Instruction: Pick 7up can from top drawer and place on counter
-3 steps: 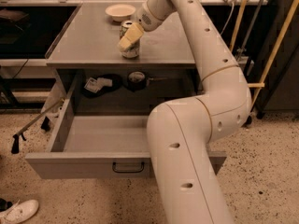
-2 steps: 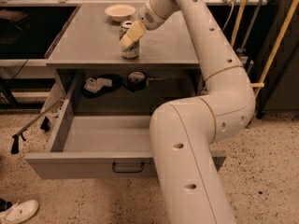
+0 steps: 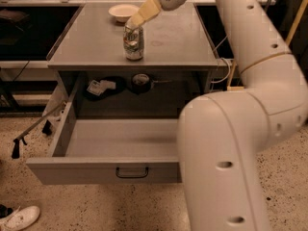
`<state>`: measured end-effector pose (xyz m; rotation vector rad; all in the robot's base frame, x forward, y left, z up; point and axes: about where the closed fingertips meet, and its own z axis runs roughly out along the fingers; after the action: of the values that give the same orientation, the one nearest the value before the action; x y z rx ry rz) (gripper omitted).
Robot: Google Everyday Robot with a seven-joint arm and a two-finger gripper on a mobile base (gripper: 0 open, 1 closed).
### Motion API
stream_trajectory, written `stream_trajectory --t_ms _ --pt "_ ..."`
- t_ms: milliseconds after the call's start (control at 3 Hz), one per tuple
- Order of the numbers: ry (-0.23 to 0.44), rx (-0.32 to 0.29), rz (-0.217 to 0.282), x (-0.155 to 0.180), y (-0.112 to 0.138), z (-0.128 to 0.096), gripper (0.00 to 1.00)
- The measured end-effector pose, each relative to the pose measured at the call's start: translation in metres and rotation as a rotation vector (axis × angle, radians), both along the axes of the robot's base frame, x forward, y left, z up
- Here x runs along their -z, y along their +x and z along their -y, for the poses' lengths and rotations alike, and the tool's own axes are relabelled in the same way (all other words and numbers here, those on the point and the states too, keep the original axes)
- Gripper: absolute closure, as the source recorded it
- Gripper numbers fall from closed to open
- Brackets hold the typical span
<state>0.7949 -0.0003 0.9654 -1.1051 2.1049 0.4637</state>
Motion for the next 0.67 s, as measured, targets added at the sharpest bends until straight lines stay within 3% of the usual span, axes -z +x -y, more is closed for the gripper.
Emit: stream_trajectory --t_ms 333,667 --pt "0.1 0.23 0.095 -0.068 -0.016 0.072 0.0" --pt "0.192 0.451 0.22 -0.146 -0.063 0.14 0.0"
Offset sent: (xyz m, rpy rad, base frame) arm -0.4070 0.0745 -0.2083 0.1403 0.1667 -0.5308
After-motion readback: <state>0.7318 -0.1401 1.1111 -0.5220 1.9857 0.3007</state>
